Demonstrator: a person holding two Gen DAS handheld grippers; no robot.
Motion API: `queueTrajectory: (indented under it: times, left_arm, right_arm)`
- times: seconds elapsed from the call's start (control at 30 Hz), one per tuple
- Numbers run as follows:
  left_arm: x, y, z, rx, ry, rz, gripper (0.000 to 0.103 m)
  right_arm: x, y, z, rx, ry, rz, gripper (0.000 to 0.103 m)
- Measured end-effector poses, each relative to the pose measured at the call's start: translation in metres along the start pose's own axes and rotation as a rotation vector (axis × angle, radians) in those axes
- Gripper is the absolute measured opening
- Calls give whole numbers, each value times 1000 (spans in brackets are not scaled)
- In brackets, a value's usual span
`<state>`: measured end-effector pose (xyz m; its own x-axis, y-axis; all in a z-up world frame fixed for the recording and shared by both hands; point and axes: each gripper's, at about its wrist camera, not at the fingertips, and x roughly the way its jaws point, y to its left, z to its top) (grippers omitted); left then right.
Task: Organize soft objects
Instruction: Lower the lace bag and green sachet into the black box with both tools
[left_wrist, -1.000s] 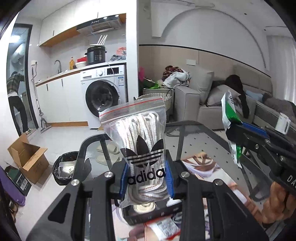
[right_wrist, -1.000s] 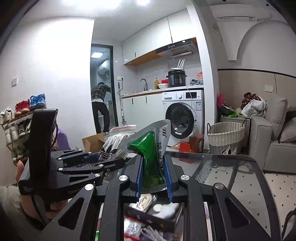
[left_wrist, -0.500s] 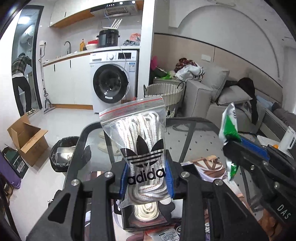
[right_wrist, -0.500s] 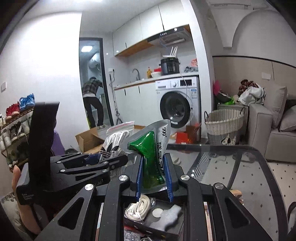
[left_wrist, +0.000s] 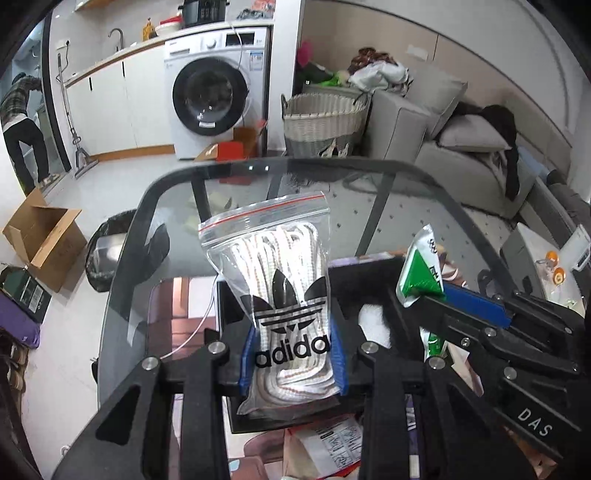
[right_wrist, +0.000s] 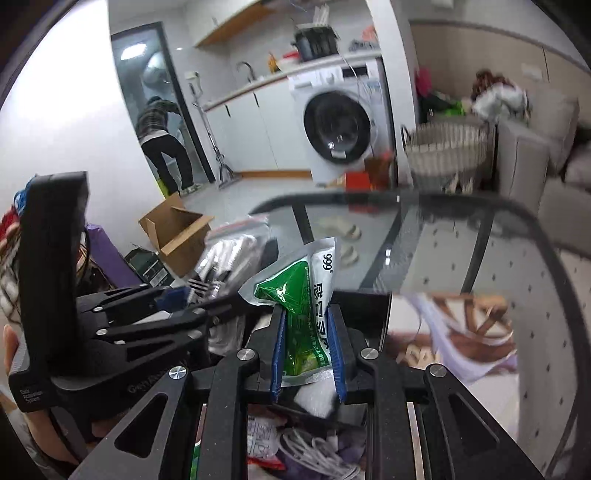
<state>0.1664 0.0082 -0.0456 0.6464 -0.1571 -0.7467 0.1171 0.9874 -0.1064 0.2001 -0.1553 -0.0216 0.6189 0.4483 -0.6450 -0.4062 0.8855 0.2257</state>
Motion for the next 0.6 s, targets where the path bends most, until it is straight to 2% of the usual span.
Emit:
queueTrajectory:
  times: [0.1,0.37,0.6]
  left_arm:
    - [10,1,-2,-18,56,1,32]
    - [33,-3,-10,-4,178,-4,32]
    - [33,-3,-10,-9,192,-10,33]
  right_arm:
    - [12,-8,-4,33,46,10,21]
    - [32,-8,-18,20,109,-3,21]
    - [44,-7,-24,17,152,-8,23]
